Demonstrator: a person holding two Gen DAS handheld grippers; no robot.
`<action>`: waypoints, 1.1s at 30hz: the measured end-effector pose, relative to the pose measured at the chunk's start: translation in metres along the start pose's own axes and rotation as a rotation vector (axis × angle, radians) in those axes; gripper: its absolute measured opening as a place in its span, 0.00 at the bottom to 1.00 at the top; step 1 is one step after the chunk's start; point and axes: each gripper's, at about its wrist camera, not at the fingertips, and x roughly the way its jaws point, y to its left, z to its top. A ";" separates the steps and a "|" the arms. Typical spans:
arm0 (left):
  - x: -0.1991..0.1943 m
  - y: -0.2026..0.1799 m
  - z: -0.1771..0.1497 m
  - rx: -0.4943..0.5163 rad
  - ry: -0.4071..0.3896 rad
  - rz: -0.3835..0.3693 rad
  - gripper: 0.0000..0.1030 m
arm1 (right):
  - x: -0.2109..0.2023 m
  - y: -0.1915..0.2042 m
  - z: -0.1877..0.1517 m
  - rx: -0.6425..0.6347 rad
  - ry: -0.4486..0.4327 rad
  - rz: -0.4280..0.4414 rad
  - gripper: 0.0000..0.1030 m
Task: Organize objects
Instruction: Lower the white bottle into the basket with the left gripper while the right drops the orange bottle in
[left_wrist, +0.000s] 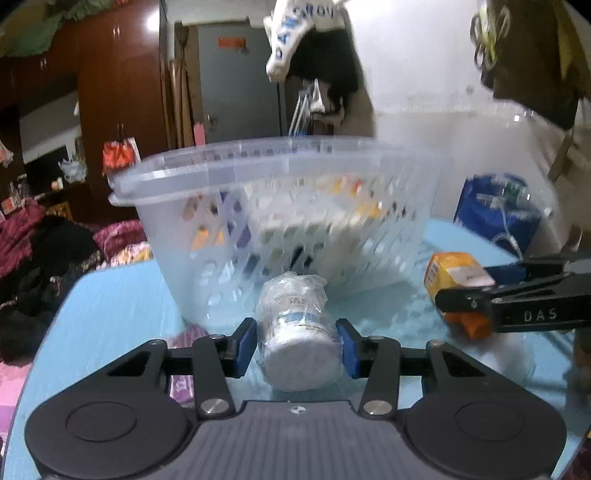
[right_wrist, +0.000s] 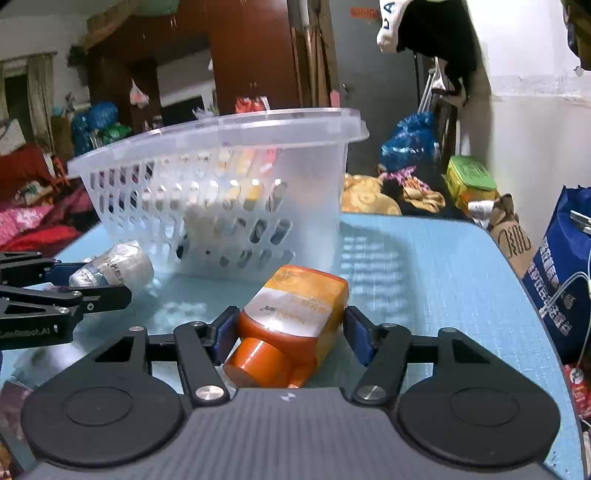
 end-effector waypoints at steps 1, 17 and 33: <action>-0.004 0.001 0.001 -0.002 -0.019 -0.007 0.49 | -0.003 0.000 0.000 -0.004 -0.016 -0.005 0.62; -0.090 0.019 0.046 -0.096 -0.355 -0.139 0.49 | -0.085 -0.010 0.069 -0.014 -0.294 0.016 0.61; 0.043 0.064 0.137 -0.140 0.033 0.031 0.49 | 0.058 0.011 0.151 -0.095 -0.029 -0.014 0.61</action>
